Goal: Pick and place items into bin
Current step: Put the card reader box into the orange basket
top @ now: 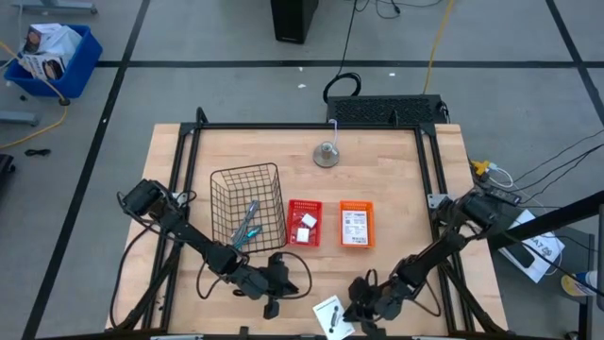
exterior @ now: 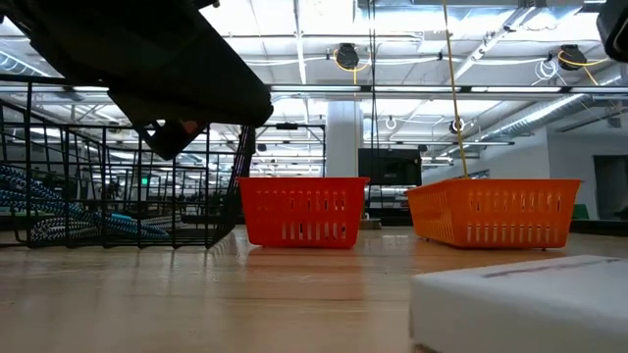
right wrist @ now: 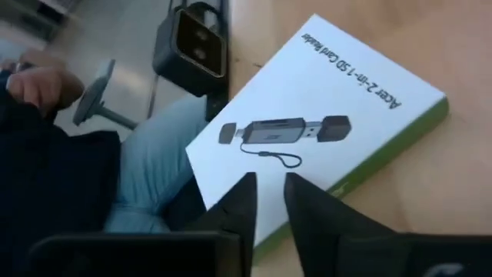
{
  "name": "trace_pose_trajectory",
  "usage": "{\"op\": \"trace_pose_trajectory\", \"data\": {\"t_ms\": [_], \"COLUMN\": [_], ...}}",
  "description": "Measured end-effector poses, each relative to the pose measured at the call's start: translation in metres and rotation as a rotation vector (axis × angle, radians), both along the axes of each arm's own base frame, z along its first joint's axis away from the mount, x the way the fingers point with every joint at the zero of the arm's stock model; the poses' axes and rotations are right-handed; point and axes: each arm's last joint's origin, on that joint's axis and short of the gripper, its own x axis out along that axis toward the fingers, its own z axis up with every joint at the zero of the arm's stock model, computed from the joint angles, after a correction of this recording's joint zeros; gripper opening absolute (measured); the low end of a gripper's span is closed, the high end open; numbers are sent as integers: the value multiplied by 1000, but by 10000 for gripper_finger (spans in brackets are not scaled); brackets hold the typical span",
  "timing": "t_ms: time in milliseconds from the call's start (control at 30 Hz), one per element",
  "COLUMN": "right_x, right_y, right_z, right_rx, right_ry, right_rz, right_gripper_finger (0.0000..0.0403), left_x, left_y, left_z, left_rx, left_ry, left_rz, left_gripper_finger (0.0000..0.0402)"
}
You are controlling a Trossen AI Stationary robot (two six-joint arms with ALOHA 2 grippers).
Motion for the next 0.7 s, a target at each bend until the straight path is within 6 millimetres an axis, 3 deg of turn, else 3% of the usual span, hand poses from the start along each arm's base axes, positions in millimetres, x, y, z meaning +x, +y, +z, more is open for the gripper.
{"op": "trace_pose_trajectory", "data": {"t_ms": [167,400,700], "right_x": [7,8,23], "right_y": [3,-10,-33], "right_z": [-14,-24,-27], "right_rx": [-109,-249,-288], "right_ry": [30,81,101], "right_rz": [-31,-223,-366], "right_gripper_finger": [7,2,1], "left_x": [0,0,0], "left_y": [0,0,0], "left_z": [0,0,0], "left_rx": [-6,-7,-14], "left_ry": [2,2,4], "left_rz": [4,4,8], "left_gripper_finger": [31,31,31]}}
